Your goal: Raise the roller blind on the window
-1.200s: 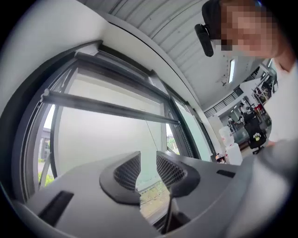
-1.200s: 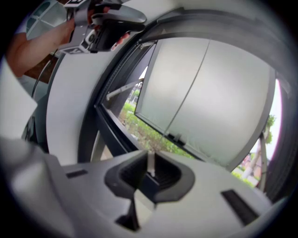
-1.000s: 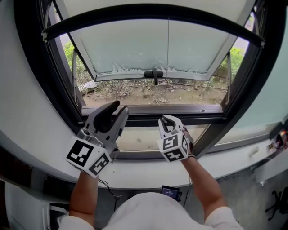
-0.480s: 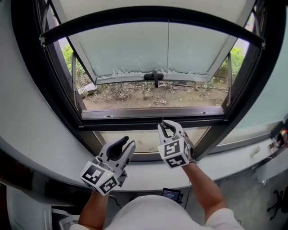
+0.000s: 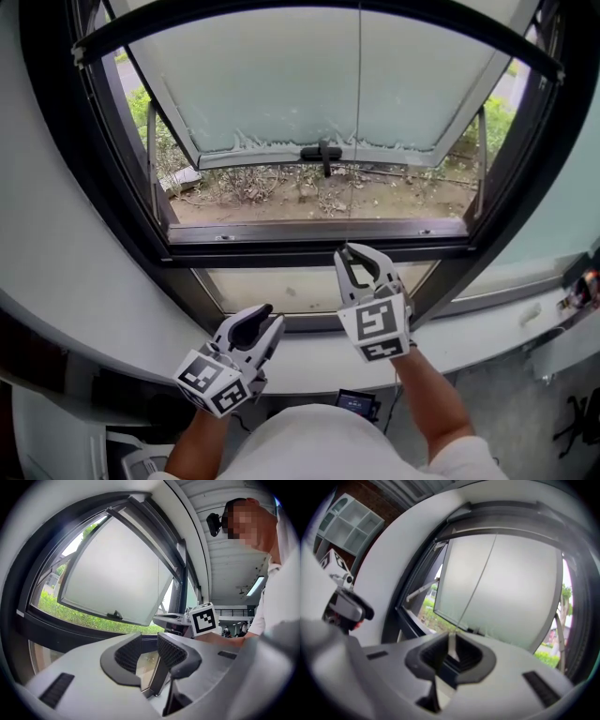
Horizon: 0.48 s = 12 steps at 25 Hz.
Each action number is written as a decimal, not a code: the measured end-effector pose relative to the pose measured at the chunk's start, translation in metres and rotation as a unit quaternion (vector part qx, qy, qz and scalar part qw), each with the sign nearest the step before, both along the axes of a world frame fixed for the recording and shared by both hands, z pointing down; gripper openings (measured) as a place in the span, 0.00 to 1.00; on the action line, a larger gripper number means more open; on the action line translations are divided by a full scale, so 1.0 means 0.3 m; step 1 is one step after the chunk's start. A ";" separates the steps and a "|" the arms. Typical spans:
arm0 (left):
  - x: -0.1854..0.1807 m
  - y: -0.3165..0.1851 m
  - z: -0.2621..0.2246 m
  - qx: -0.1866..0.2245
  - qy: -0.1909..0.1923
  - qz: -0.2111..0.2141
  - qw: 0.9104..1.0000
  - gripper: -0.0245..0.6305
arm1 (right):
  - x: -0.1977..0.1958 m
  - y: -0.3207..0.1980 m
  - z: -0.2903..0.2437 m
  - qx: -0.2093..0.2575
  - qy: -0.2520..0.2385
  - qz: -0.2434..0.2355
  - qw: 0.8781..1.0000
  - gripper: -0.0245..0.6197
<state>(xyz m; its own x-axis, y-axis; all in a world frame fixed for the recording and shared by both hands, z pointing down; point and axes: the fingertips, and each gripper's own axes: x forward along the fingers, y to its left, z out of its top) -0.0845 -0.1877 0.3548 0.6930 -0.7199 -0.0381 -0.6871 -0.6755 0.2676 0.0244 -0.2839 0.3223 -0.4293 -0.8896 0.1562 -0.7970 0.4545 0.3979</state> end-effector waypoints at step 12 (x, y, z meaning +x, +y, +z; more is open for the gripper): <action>0.007 0.003 -0.003 0.003 0.006 0.002 1.000 0.22 | -0.006 0.028 -0.142 0.039 -0.025 -0.011 0.999 0.13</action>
<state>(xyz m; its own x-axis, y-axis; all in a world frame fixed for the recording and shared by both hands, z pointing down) -0.0823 -0.1869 0.3539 0.6948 -0.7174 -0.0510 -0.6815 -0.6794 0.2721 0.0225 -0.2755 0.2799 -0.4545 -0.8884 0.0641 -0.8071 0.4412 0.3922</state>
